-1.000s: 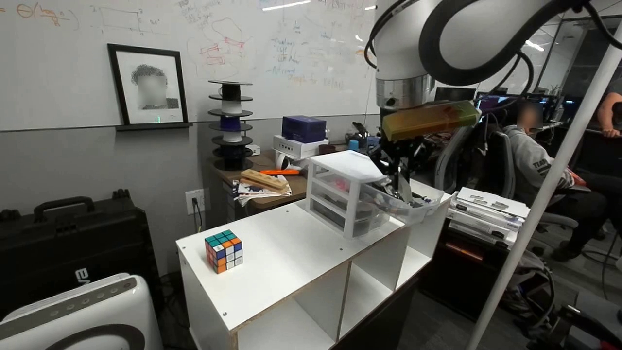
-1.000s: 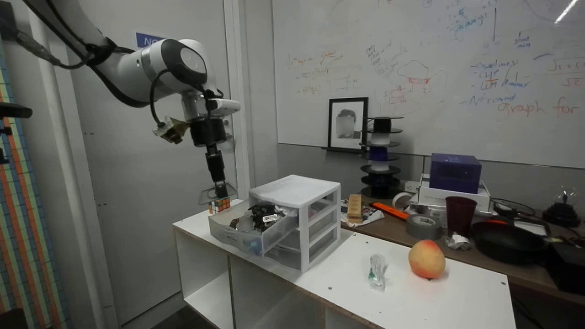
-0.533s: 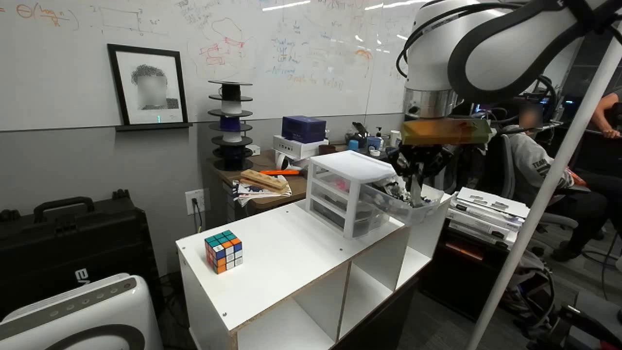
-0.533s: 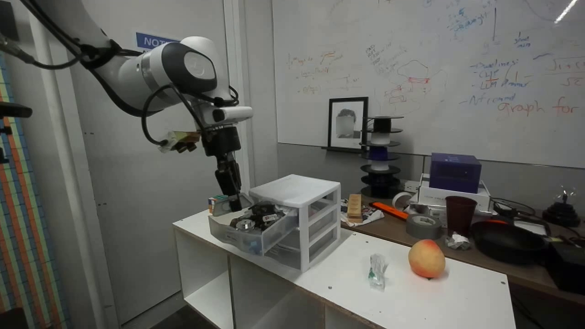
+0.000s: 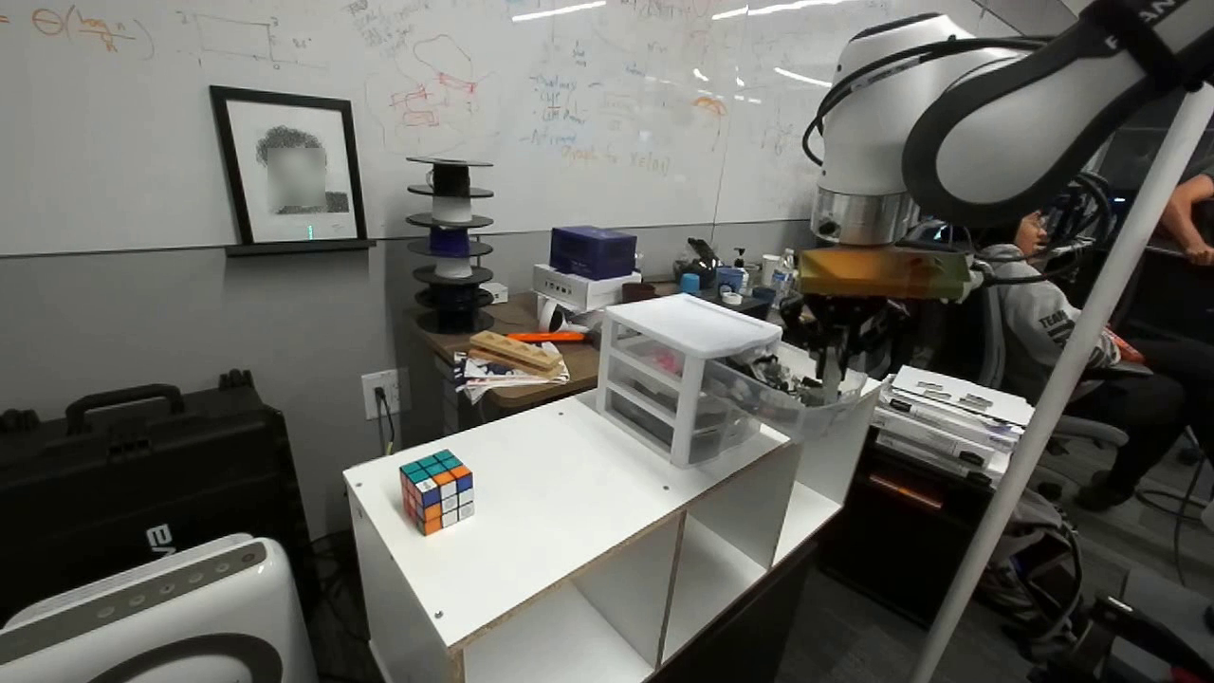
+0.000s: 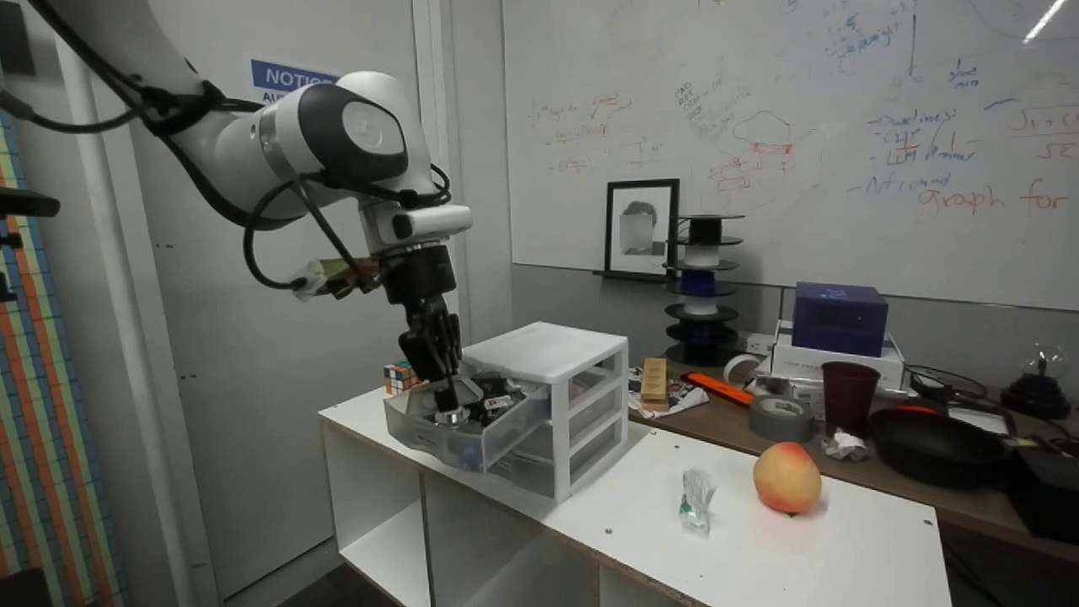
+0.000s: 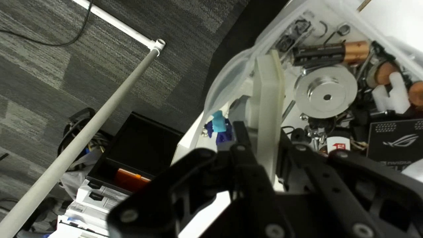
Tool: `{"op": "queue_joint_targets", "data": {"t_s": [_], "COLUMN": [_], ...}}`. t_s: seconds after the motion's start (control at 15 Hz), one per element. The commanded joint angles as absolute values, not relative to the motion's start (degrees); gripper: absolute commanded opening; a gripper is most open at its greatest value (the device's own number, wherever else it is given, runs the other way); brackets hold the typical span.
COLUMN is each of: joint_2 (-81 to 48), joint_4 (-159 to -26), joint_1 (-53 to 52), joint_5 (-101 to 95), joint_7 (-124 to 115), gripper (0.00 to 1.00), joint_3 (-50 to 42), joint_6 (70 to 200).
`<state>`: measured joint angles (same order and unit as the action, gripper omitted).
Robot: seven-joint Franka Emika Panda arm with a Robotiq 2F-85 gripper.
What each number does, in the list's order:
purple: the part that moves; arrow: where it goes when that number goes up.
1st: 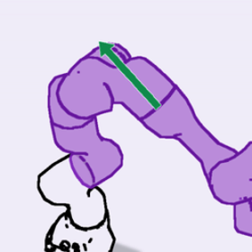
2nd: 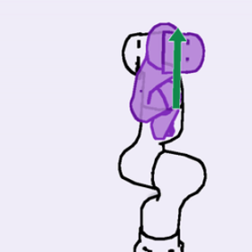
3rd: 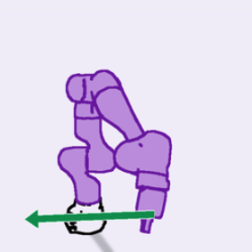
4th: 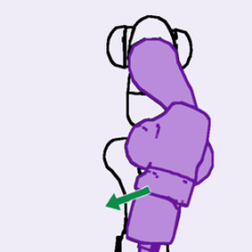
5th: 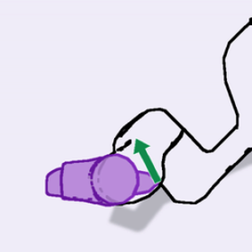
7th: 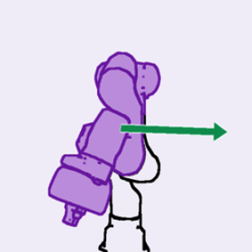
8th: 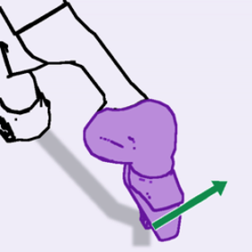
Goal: Pick the white object and the object on the right and put them in the drawer on the table, then close it
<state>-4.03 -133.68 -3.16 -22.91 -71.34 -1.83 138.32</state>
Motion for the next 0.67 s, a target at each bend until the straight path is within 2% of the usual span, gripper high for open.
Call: {"op": "queue_joint_targets", "data": {"t_s": [0.0, 0.13, 0.2, 0.27, 0.33, 0.6], "joint_2": [-1.4, 0.0, 0.6, 1.4, 2.3, -0.1], "joint_4": [-137.5, -138.7, -139.3, -139.9, -140.4, -136.2], "joint_1": [-1.5, -0.9, -0.6, -0.4, -0.2, -1.0], "joint_5": [-25.4, -25.7, -26.1, -26.3, -26.6, -26.3], "joint_7": [-73.3, -73.1, -72.8, -72.4, -72.2, -73.1], "gripper": [0.07, 0.07, 0.14, 0.45, 0.45, 0.75], "joint_3": [-3.1, -3.4, -3.6, -3.6, -3.5, -1.1], "joint_6": [142.8, 144.2, 144.8, 145.2, 145.2, 144.3]}}
